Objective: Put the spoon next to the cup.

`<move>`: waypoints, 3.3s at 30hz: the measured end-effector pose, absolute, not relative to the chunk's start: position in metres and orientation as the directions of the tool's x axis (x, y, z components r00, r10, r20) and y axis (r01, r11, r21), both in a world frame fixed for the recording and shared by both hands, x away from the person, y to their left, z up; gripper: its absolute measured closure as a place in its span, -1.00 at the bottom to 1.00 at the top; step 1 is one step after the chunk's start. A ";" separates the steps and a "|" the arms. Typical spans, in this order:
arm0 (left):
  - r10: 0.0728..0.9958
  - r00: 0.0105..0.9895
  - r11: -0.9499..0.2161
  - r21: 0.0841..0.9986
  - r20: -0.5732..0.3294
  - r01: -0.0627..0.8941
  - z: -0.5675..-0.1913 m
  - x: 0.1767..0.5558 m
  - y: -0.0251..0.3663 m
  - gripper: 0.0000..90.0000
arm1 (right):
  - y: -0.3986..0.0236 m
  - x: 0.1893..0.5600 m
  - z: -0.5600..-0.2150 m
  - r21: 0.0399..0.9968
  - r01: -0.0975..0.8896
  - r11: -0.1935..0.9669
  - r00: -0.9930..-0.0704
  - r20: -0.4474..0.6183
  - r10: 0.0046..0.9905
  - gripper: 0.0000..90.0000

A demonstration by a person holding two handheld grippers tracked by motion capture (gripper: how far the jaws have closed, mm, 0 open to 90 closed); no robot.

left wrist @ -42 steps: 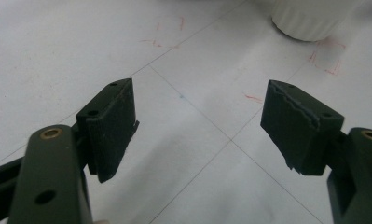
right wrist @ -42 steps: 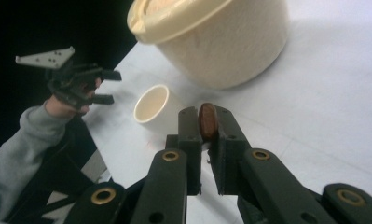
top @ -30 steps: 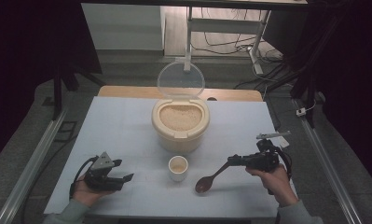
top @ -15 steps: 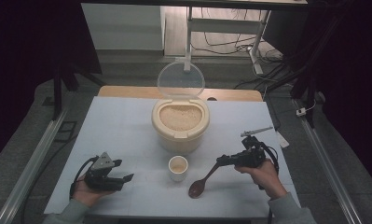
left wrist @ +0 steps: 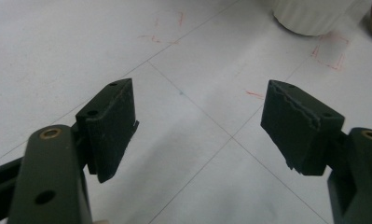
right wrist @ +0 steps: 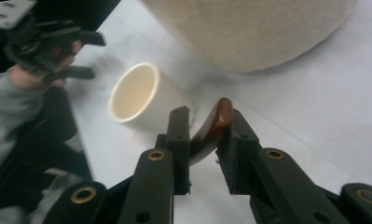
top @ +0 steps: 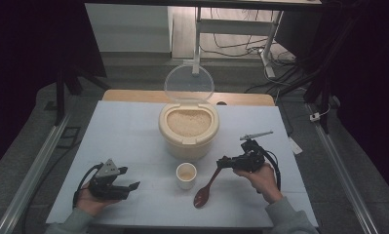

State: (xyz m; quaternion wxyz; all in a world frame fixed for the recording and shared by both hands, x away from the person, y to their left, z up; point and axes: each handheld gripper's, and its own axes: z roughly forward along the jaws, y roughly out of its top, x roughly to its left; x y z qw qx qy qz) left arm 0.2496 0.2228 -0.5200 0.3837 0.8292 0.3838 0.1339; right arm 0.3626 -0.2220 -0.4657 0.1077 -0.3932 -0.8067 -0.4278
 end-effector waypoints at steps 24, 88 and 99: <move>0.736 0.673 -0.417 0.737 -0.069 0.531 -0.521 0.249 0.223 -0.44 | -0.199 0.380 -0.518 0.637 0.715 0.288 -0.635 0.420 0.648 0.31; 0.736 0.672 -0.404 0.741 -0.084 0.536 -0.520 0.249 0.221 -0.45 | -0.278 0.310 -0.494 0.814 0.450 0.366 -0.749 0.121 0.651 0.00; 0.737 0.671 -0.402 0.743 -0.085 0.535 -0.520 0.248 0.222 -0.45 | -0.293 0.305 -0.498 0.819 0.444 0.363 -0.752 0.121 0.648 0.02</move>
